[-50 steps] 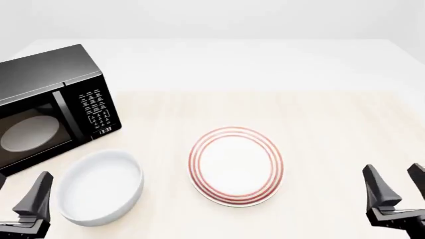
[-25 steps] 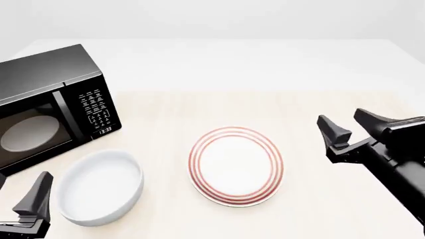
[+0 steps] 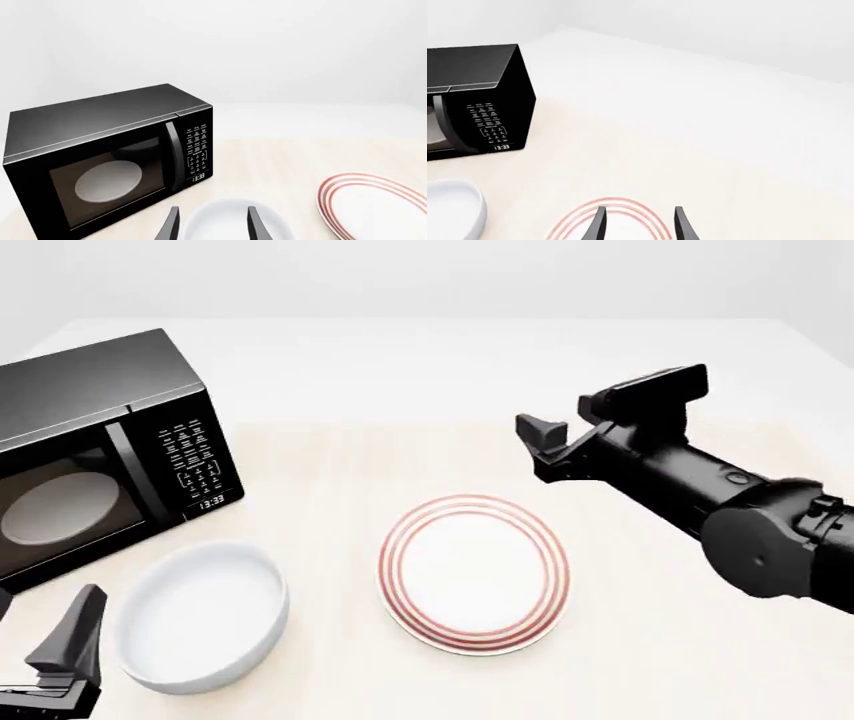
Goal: Put the white bowl to the right of the plate.
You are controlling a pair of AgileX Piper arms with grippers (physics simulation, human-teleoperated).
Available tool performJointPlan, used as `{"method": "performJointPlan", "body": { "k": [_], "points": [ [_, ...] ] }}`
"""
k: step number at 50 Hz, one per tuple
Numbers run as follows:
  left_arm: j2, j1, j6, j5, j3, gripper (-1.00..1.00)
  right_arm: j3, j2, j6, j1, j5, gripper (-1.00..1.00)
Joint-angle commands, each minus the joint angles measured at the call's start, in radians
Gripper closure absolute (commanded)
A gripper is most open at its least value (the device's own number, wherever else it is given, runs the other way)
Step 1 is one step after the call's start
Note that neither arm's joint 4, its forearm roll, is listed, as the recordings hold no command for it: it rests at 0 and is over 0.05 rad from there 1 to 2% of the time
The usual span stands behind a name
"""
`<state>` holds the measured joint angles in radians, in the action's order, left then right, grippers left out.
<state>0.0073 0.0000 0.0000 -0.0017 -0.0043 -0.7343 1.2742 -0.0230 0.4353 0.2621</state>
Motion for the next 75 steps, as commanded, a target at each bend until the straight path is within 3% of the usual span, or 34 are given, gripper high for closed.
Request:
{"method": "performJointPlan", "body": {
  "k": [1,16,33,75],
  "points": [
    [0.0,0.0,0.0,0.0,0.0,-1.0,-0.171,0.183,0.004,0.062,-0.062,-1.0],
    [0.0,0.0,0.0,0.0,0.0,-1.0,-0.336,0.369,-0.012,0.139,-0.162,-1.0],
    [0.0,0.0,0.0,0.0,0.0,-1.0,-0.537,0.517,0.008,0.253,-0.244,-1.0],
    [0.0,0.0,0.0,0.0,0.0,-1.0,-0.727,0.678,0.052,0.404,-0.335,-1.0]
  ]
}}
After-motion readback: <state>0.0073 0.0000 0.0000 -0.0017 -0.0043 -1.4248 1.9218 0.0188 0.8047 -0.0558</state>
